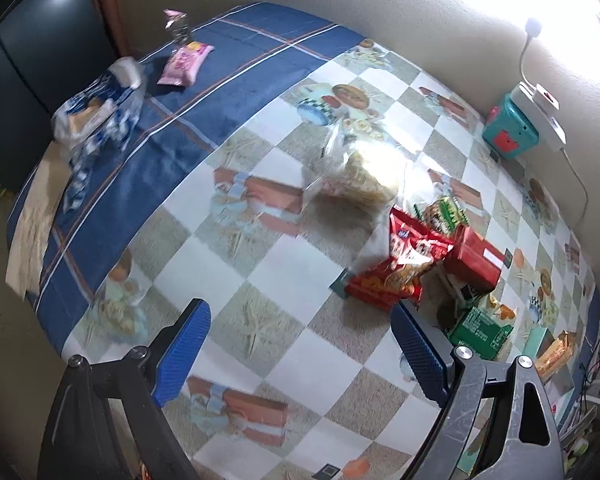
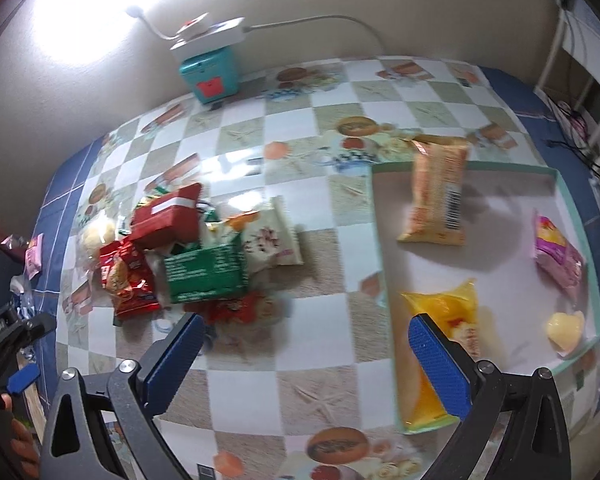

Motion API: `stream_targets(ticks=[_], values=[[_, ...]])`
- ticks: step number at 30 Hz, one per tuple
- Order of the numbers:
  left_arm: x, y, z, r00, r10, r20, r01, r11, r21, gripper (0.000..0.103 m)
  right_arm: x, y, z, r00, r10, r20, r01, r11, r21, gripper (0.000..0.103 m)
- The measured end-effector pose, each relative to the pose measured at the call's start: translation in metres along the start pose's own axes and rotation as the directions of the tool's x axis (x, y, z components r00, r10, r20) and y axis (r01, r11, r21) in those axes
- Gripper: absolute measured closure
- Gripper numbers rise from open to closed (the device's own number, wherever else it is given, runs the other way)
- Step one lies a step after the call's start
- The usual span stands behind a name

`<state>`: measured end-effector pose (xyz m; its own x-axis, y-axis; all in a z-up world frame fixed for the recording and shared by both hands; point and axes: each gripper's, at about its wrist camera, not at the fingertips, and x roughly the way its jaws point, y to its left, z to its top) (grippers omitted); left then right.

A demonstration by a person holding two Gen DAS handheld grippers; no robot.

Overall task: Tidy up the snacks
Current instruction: 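Move both open tools back over the snack pile, then grasp the red nice snack bag with the left tool while the right tool grasps the green packet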

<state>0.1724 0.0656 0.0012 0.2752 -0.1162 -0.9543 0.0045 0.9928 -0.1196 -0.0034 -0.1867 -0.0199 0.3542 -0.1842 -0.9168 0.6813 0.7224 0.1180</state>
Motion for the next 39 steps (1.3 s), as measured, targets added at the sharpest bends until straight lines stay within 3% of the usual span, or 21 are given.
stream_targets(ticks=[5, 18, 39], values=[[0.003, -0.007, 0.013, 0.999, -0.002, 0.036, 0.001, 0.999, 0.040, 0.011, 0.007, 0.021, 0.006, 1.000, 0.016, 0.018, -0.015, 0.999, -0.034, 0.000], [0.033, -0.052, 0.019, 0.996, -0.086, 0.023, 0.081, 0.985, 0.155, 0.011, 0.038, 0.056, 0.015, 0.998, 0.057, 0.027, -0.054, 0.994, -0.098, 0.000], [0.085, -0.080, 0.023, 0.998, -0.059, -0.028, 0.064, 0.972, 0.225, 0.011, 0.091, 0.076, 0.017, 0.998, 0.058, -0.018, -0.060, 0.988, -0.143, 0.000]])
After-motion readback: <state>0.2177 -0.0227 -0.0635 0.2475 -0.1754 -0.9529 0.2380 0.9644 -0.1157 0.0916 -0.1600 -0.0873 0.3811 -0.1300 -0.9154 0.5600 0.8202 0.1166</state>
